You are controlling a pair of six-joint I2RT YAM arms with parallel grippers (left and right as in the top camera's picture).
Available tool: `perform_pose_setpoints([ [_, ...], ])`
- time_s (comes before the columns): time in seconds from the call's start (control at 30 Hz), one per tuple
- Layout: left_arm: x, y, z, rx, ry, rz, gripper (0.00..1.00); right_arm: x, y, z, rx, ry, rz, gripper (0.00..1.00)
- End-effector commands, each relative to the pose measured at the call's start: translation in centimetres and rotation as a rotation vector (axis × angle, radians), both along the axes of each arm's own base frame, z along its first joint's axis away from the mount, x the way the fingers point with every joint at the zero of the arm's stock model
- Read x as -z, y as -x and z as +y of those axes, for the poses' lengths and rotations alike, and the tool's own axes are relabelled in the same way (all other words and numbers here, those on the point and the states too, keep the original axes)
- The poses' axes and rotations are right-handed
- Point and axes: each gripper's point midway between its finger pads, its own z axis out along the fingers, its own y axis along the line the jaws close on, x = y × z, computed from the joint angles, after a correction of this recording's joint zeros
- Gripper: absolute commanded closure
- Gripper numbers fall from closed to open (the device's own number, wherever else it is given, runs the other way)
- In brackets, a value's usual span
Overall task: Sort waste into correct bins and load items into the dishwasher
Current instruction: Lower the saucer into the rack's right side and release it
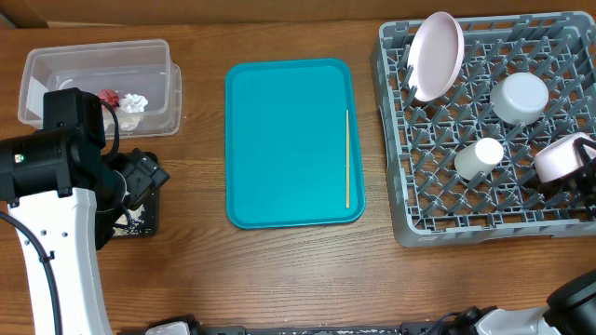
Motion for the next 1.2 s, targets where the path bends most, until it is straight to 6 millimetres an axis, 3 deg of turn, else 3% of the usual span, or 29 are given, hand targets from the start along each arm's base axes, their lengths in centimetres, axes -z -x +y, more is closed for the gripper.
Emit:
perform_pose_setpoints([
  [0.0, 0.1, 0.0, 0.3, -0.007, -0.015, 0.009, 0.00, -1.3, 0.5, -0.1, 0.051, 0.021, 0.032, 0.62],
  [0.13, 0.1, 0.0, 0.3, -0.007, -0.015, 0.009, 0.00, -1.9, 1.9, -0.5, 0.153, 0.073, 0.130, 0.62],
  [0.33, 0.1, 0.0, 0.3, -0.007, -0.015, 0.009, 0.00, -5.0, 4.3, -0.4, 0.303, 0.197, 0.202, 0.61],
  [0.43, 0.1, 0.0, 0.3, -0.007, -0.015, 0.009, 0.00, -6.7, 5.3, -0.1, 0.368, 0.227, 0.206, 0.50],
  [0.73, 0.1, 0.0, 0.3, -0.007, -0.015, 0.009, 0.00, -8.8, 5.6, 2.1, 0.343, 0.261, 0.166, 0.48],
  [1.0, 0.1, 0.0, 0.3, -0.007, -0.015, 0.009, 0.00, -11.3, 4.4, 6.5, 0.206, 0.289, 0.065, 0.48],
  [1.17, 0.1, 0.0, 0.3, -0.007, -0.015, 0.009, 0.00, -13.1, 3.6, 11.8, 0.053, 0.367, -0.019, 0.48],
])
